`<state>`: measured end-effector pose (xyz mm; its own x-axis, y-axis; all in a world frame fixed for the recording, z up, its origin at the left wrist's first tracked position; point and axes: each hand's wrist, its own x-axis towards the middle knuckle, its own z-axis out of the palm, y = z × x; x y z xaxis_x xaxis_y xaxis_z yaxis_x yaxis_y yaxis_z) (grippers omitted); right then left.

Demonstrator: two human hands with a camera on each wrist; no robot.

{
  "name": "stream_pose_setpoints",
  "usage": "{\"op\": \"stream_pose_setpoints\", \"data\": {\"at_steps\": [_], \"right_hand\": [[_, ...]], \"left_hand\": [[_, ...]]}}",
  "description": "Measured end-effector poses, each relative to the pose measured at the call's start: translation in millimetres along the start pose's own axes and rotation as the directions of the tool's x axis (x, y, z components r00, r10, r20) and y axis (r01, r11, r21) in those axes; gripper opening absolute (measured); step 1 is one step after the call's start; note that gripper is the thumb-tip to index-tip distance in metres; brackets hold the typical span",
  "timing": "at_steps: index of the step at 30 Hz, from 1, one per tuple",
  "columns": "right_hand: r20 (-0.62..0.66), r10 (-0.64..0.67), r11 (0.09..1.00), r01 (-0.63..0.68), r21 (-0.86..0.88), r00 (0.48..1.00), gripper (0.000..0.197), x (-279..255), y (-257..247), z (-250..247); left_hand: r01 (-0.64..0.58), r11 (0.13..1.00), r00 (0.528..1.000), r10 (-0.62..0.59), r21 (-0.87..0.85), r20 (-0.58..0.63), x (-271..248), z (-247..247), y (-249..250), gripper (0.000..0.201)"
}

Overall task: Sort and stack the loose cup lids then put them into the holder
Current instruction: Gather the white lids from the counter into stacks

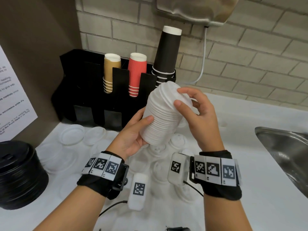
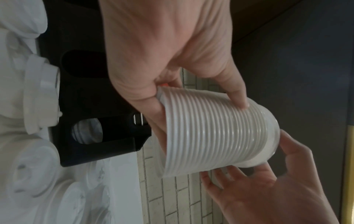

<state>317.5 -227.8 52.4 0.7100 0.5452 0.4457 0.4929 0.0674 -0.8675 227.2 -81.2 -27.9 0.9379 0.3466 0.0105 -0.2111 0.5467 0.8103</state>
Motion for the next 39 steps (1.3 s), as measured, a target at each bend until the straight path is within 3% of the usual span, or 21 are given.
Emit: {"op": "stream_pose_setpoints", "data": {"at_steps": [10, 14, 20, 22, 24, 27, 29, 30, 32, 33, 35, 39], "right_hand": [[0.032, -0.060, 0.997, 0.061, -0.042, 0.998, 0.027, -3.6, -5.6, 1.2], [0.034, -0.064, 0.997, 0.065, -0.037, 0.997, 0.023, -5.8, -5.3, 1.7], [0.064, -0.058, 0.998, 0.060, -0.030, 0.996, 0.035, -2.7, -2.8, -3.2], [0.005, -0.020, 1.000, 0.020, 0.024, 1.000, 0.035, 9.6, 3.3, -16.8], [-0.121, 0.076, 0.995, -0.067, 0.081, 0.990, 0.022, 30.4, 17.0, -36.2], [-0.292, 0.276, 0.961, -0.269, 0.065, 0.916, 0.010, 69.1, 54.5, -68.4], [-0.267, 0.365, 0.908, -0.404, -0.111, 0.892, 0.019, 94.5, 87.8, -85.7], [-0.204, 0.449, 0.839, -0.489, -0.240, 0.870, 0.028, 105.1, 106.8, -92.1], [-0.118, 0.629, 0.623, -0.589, -0.515, 0.769, 0.039, 117.2, 141.2, -97.6], [-0.094, 0.667, 0.520, -0.552, -0.651, 0.739, 0.042, 118.5, 153.6, -98.2], [-0.032, 0.734, 0.407, -0.477, -0.779, 0.679, 0.053, 116.2, 170.8, -99.1], [0.011, 0.773, 0.330, -0.388, -0.861, 0.634, 0.070, 112.5, 192.4, -103.8]], "left_hand": [[-0.014, 0.998, 1.000, 0.014, 0.060, -0.001, -3.8, 3.1, -2.3, 0.078], [-0.009, 0.999, 1.000, 0.009, 0.040, 0.014, -4.2, 4.7, -3.6, 0.092], [-0.010, 1.000, 0.999, 0.010, -0.026, 0.033, -2.6, 3.3, -5.5, 0.086], [-0.018, 0.999, 1.000, 0.019, -0.045, 0.024, -1.5, 3.6, -0.9, 0.094], [-0.044, 0.997, 0.999, 0.044, -0.058, -0.010, 1.1, 4.6, 6.2, 0.092], [-0.114, 0.990, 0.993, 0.110, -0.088, -0.043, 6.5, 8.0, 21.3, 0.052], [-0.141, 0.986, 0.990, 0.139, -0.087, -0.029, 10.6, 9.1, 31.4, 0.047], [-0.154, 0.984, 0.988, 0.154, -0.090, -0.013, 12.4, 9.7, 35.8, 0.053], [-0.165, 0.983, 0.986, 0.166, -0.083, 0.007, 16.4, 8.5, 42.0, 0.073], [-0.170, 0.983, 0.985, 0.171, -0.071, 0.006, 18.2, 7.2, 43.3, 0.079], [-0.182, 0.982, 0.983, 0.183, -0.055, 0.001, 20.7, 3.5, 44.3, 0.083], [-0.187, 0.982, 0.982, 0.187, -0.010, -0.019, 22.9, -4.7, 42.7, 0.088]]}}
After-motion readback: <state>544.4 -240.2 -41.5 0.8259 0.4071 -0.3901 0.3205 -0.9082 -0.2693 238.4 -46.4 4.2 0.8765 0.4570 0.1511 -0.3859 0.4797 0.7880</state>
